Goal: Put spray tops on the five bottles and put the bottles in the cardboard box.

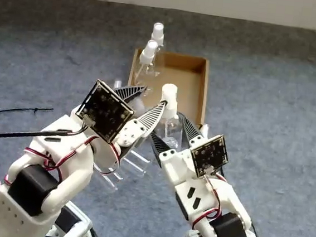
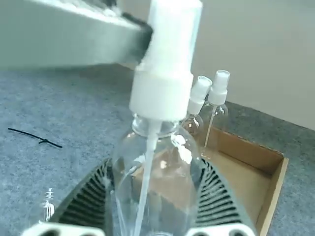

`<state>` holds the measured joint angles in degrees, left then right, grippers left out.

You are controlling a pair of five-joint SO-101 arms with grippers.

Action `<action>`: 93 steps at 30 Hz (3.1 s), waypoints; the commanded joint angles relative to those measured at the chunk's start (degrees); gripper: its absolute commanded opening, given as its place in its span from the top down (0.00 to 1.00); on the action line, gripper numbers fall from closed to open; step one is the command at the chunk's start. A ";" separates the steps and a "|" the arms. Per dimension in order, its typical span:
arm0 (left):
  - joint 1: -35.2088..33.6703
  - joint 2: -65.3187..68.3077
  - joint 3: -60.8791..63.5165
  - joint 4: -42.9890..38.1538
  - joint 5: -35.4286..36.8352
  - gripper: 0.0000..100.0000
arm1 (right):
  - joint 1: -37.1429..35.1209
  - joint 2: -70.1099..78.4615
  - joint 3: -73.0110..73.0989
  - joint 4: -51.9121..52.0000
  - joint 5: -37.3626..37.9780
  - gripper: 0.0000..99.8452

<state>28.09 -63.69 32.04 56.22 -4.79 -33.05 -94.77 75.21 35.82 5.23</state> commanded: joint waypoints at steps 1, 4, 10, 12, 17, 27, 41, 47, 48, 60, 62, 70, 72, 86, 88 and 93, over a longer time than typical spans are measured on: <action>-1.80 -2.07 -6.64 2.81 0.00 0.85 | 4.53 0.22 -2.07 -2.15 -0.09 1.00; -4.62 -5.85 -6.64 8.18 -0.09 0.85 | 7.08 0.40 -5.14 -3.82 -0.09 1.00; -9.27 -15.60 7.16 11.16 -3.87 0.81 | 7.43 15.25 -18.51 -4.53 -0.26 1.00; -10.42 -18.68 12.79 10.64 -5.01 0.76 | 7.25 23.25 -24.04 -4.53 -0.35 1.00; -13.23 -23.78 22.73 4.84 -4.75 0.71 | 5.85 40.48 -39.43 -4.35 -1.23 1.00; -13.58 -25.27 34.68 -8.70 4.48 0.66 | -6.64 53.93 -49.89 -4.18 -4.48 1.00; -18.15 -25.10 35.21 -11.69 5.19 0.67 | -12.53 44.53 -37.05 -4.26 -4.57 1.00; -17.89 -25.27 38.73 -14.95 4.92 0.79 | -12.70 39.60 -36.09 -4.00 -4.57 1.00; -17.80 -25.27 39.60 -16.09 4.92 0.81 | -12.70 39.60 -36.09 -3.21 -4.48 1.00; -17.71 -25.27 41.63 -17.93 5.01 0.85 | -12.35 39.69 -36.44 0.13 -4.48 0.99; -17.71 -25.27 41.63 -17.93 5.10 0.85 | -12.35 39.69 -36.44 0.13 -4.48 0.99; -17.71 -25.27 41.54 -17.93 5.10 0.85 | -12.35 39.16 -35.56 0.04 -4.48 0.91; -17.71 -25.27 41.54 -17.93 5.10 0.85 | -12.35 39.16 -35.82 0.04 -4.48 0.91; -17.80 -25.27 41.54 -17.93 5.19 0.85 | -12.35 39.08 -35.56 0.04 -4.48 0.84; -17.80 -25.27 41.54 -17.93 5.19 0.85 | -12.35 39.08 -35.91 0.04 -4.48 0.84; -17.80 -25.27 41.63 -17.93 5.19 0.85 | -12.26 39.08 -35.91 0.04 -4.48 0.84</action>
<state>11.03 -88.48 73.98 39.78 -0.13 -45.45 -53.19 39.87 35.74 1.19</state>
